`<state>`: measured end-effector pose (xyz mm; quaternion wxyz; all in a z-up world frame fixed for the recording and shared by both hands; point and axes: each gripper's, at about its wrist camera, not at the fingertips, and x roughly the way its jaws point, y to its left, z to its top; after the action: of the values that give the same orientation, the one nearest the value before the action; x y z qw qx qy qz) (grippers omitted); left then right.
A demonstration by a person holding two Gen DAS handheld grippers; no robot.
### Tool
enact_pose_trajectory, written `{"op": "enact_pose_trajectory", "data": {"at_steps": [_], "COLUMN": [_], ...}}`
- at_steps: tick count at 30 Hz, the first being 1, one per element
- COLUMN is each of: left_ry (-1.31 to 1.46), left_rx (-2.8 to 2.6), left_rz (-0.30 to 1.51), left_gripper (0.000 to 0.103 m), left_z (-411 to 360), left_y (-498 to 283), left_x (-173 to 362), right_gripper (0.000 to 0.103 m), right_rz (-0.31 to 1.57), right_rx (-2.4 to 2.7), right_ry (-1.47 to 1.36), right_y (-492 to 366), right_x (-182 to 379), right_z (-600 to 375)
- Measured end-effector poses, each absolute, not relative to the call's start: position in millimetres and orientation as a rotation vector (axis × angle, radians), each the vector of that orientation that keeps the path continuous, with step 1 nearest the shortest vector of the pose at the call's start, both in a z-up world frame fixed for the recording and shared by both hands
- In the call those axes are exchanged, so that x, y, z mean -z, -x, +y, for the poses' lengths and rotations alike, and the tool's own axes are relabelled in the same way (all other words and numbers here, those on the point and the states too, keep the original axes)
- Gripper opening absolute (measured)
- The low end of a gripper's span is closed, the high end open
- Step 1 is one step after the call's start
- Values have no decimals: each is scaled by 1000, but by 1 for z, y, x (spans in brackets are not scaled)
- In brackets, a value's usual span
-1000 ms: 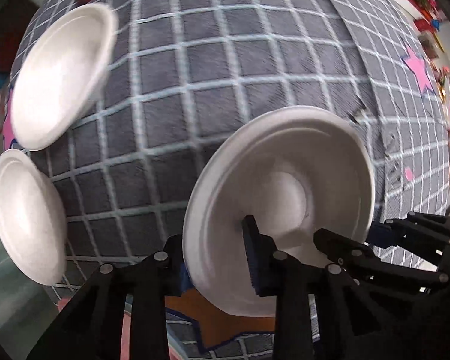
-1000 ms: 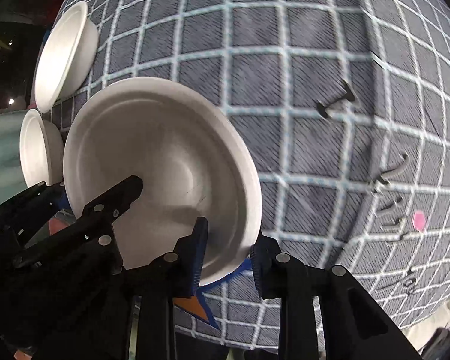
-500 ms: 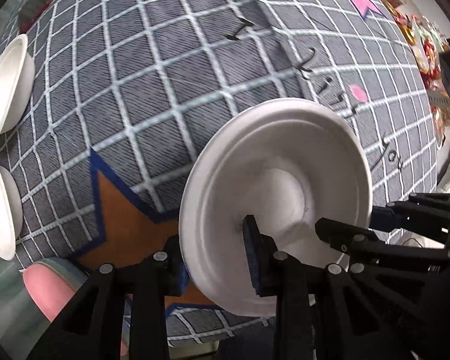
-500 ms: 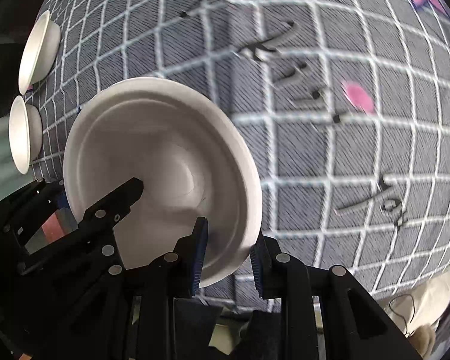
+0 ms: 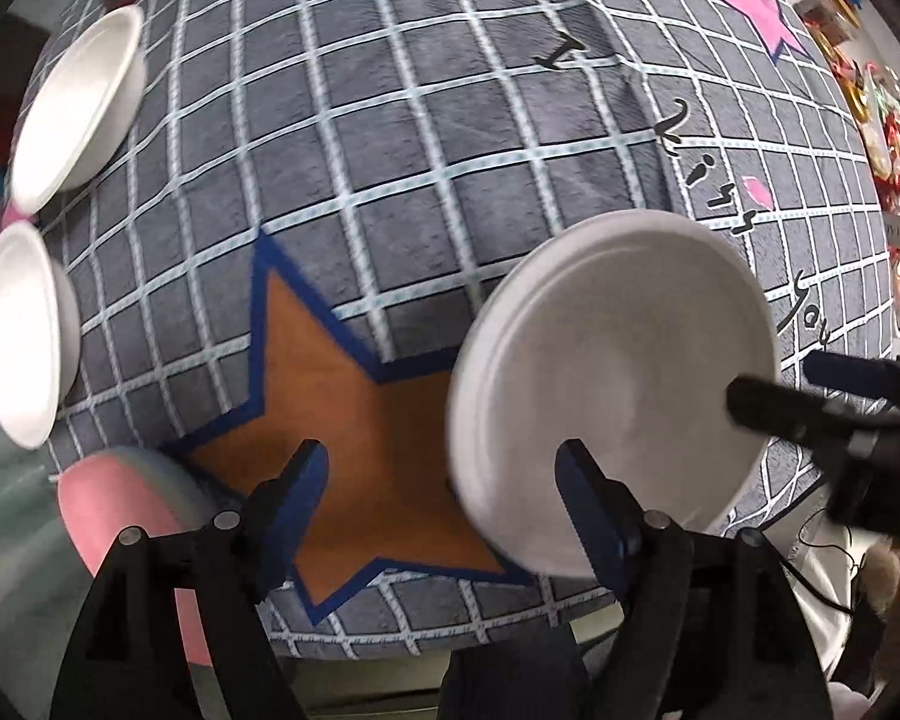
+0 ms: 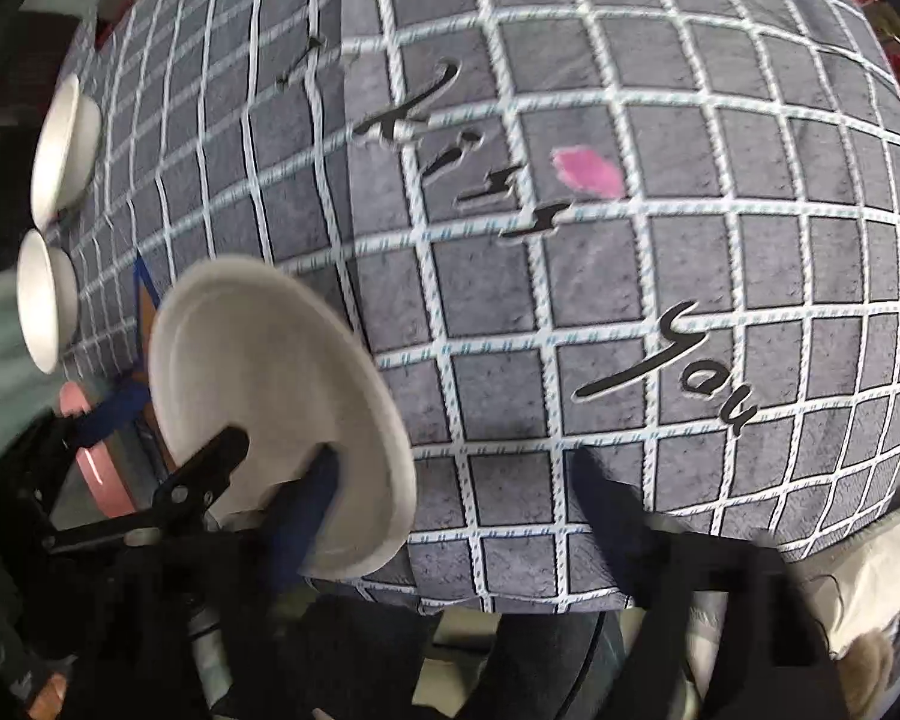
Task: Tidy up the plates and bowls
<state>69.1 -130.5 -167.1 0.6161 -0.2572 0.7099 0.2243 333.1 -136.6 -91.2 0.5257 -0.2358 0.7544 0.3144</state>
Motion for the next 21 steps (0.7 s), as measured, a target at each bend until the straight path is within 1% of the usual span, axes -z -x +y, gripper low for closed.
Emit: {"op": "enact_pose_trajectory", "data": {"at_steps": [9, 11, 15, 18, 21], "left_ry": [617, 629, 650, 680, 708], "left_rx": [-512, -514, -525, -541, -557], "left_rz": [1614, 1604, 1572, 1537, 1503], "left_gripper": [81, 81, 81, 81, 81], "left_z": [-131, -121, -76, -65, -41], "left_y": [-34, -26, -7, 0, 9], "left_x": [153, 150, 136, 125, 115], "right_gripper": [85, 85, 85, 85, 85], "right_rz": [1794, 1793, 1778, 1767, 1751], "right_rx": [-704, -695, -694, -704, -715], "right_ry": [483, 475, 474, 480, 490], "right_y": [-379, -388, -401, -394, -384], "right_x": [74, 66, 52, 38, 37], "right_z": [-168, -170, -165, -158, -137]}}
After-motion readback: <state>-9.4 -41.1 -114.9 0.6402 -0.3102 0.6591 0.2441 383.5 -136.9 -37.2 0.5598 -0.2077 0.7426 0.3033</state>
